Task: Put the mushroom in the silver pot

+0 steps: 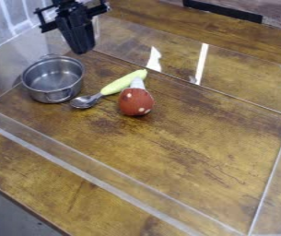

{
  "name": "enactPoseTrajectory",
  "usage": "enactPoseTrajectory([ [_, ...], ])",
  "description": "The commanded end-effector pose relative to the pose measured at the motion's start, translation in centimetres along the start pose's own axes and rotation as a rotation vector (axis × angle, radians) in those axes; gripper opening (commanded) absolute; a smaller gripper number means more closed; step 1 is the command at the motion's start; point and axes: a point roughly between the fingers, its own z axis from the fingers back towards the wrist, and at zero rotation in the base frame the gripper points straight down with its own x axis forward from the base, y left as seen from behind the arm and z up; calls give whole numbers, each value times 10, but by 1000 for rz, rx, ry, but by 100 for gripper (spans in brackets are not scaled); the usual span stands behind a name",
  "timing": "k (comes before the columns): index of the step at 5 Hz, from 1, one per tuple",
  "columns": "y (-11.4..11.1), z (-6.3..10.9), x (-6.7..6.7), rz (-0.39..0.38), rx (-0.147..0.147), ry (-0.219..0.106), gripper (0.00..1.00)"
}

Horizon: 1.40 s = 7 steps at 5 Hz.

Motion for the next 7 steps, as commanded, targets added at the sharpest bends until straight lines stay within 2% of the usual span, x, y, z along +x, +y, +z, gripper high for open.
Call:
enactPoseTrajectory([
  [1,10,25,-7,-12,11,-92,0],
  [2,19,21,-11,-10,2,-91,100],
  [3,26,19,-13,0,-11,-83,100],
  [7,36,14,-18,-4,14,-104,100],
])
